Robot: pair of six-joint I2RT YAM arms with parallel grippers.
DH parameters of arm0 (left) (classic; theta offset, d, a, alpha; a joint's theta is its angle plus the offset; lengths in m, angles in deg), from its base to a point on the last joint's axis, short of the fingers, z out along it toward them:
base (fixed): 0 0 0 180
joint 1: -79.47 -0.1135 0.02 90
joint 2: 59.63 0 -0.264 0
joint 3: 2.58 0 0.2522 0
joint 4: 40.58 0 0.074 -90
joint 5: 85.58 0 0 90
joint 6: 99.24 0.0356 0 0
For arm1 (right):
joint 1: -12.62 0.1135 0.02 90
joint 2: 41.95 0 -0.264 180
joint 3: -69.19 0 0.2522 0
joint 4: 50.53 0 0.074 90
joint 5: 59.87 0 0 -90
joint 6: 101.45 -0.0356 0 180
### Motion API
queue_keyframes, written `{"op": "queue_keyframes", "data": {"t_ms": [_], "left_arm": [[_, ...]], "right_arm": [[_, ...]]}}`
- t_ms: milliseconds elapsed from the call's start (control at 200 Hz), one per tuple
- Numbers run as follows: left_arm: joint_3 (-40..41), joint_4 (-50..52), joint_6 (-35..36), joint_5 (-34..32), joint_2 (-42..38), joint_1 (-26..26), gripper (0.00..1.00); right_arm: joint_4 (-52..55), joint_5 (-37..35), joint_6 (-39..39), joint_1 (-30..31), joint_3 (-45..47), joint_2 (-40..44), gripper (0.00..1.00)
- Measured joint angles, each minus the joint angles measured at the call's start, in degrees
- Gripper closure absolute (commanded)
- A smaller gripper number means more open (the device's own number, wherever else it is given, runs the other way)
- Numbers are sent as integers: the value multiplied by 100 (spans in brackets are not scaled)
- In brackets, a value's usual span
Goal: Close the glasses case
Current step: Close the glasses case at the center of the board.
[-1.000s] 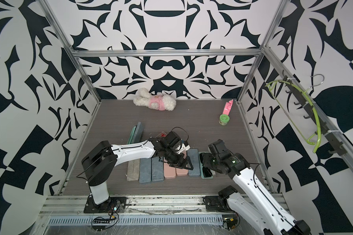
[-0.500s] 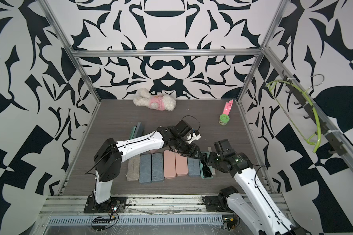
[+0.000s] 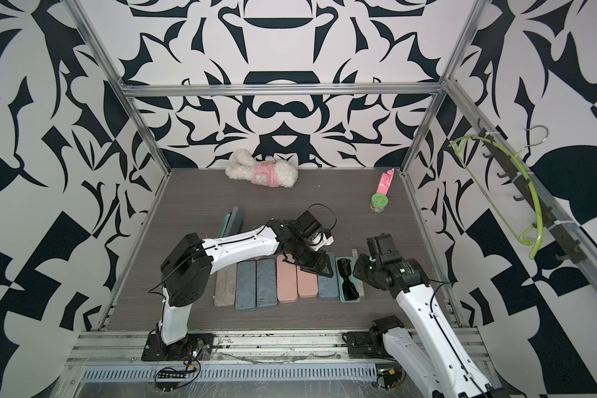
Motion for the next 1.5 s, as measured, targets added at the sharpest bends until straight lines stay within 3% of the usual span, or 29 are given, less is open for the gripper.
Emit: {"op": "queue_keyframes", "data": {"t_ms": [285, 1500], "left_arm": [[52, -17, 2, 0, 0, 11, 54], [52, 24, 103, -4, 284, 229, 61]], "right_arm": [[-17, -98, -168, 0, 461, 203, 66], [-44, -168, -199, 0, 466, 103, 74]]}}
